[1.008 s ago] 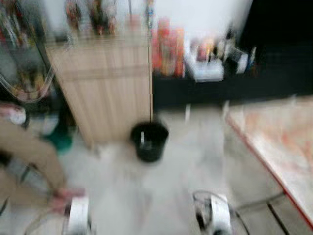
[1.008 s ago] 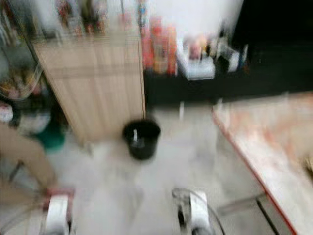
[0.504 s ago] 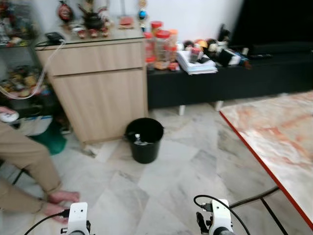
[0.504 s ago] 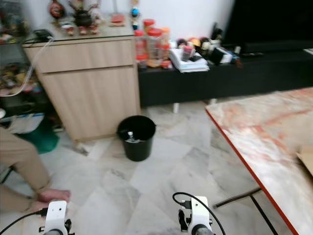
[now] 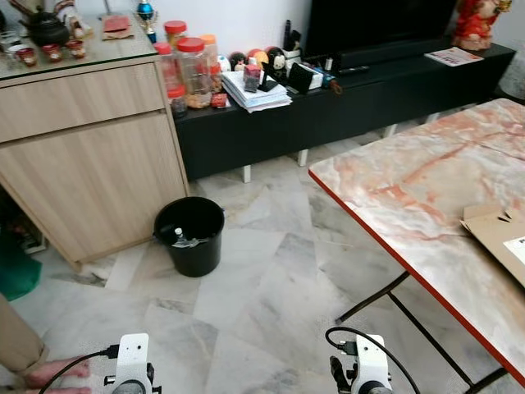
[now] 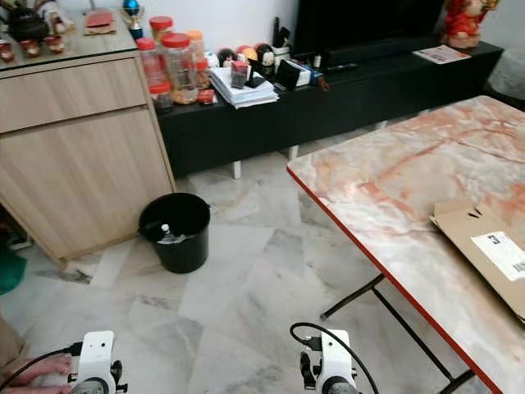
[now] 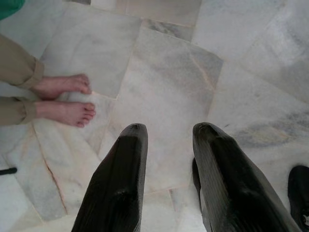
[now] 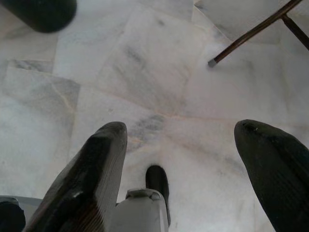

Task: Picking trash to rubbish bin

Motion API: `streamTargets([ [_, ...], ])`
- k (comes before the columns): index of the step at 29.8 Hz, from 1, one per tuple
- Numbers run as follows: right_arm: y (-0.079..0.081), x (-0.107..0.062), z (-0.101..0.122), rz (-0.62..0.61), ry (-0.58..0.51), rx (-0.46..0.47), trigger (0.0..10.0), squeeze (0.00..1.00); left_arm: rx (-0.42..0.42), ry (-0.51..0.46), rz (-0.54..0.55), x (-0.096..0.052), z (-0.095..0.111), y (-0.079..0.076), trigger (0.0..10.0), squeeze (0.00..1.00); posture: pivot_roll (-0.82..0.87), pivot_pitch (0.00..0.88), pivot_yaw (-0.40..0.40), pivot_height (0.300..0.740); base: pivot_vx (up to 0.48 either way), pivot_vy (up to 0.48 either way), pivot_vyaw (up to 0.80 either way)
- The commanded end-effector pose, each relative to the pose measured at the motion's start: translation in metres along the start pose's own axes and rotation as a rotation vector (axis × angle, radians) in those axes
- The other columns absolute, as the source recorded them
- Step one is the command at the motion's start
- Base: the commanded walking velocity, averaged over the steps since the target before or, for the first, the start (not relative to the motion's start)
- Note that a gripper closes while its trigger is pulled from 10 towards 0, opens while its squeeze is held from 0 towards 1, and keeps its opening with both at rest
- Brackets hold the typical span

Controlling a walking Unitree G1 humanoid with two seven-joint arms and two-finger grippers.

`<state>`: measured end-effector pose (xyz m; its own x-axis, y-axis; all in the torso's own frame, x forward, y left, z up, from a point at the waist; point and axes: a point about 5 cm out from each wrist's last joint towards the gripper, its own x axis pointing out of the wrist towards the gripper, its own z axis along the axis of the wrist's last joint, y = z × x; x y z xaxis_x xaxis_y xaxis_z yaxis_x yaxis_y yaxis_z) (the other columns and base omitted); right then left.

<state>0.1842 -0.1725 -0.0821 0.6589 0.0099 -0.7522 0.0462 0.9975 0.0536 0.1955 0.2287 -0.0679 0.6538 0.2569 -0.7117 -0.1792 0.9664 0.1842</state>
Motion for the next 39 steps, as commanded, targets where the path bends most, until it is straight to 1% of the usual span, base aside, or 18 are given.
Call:
streamTargets([
  [1, 0.0003, 0.0005, 0.0012, -0.004, 0.003, -0.002, 10.0, 0.00, -0.005, 0.015, 0.012, -0.0002, -0.0024, 0.0027, 10.0, 0.00, -0.05, 0.001, -0.016, 0.740, 0.000, 0.000, -0.76],
  [5, 0.0002, 0.0005, 0.0009, -0.005, 0.004, -0.005, 10.0, 0.00, -0.005, 0.019, 0.013, -0.0002, -0.0028, 0.0029, 10.0, 0.00, -0.05, 0.001, -0.016, 0.740, 0.000, 0.000, -0.76],
  [8, 0.0000, 0.0005, 0.0008, -0.007, 0.005, -0.005, 10.0, 0.00, -0.021, 0.027, 0.016, -0.0004, -0.0040, 0.0032, 10.0, 0.00, -0.05, 0.001, -0.016, 0.740, 0.000, 0.000, -0.76],
  [13, -0.0002, 0.0005, 0.0010, -0.010, 0.005, -0.005, 10.0, 0.00, -0.016, 0.028, 0.017, -0.0004, -0.0042, 0.0035, 10.0, 0.00, -0.05, 0.003, -0.015, 0.740, 0.000, 0.446, -0.76],
  [16, -0.0003, 0.0005, 0.0007, -0.011, 0.007, -0.006, 10.0, 0.00, -0.006, 0.025, 0.016, -0.0004, -0.0039, 0.0039, 10.0, 0.00, -0.05, 0.003, -0.015, 0.740, 0.000, 0.000, -0.76],
  [39, -0.0009, 0.0002, -0.0008, -0.022, 0.013, -0.007, 10.0, 0.00, -0.006, 0.025, 0.016, -0.0001, -0.0031, 0.0047, 10.0, 0.00, -0.04, 0.007, -0.012, 0.740, 0.000, 0.000, -0.76],
])
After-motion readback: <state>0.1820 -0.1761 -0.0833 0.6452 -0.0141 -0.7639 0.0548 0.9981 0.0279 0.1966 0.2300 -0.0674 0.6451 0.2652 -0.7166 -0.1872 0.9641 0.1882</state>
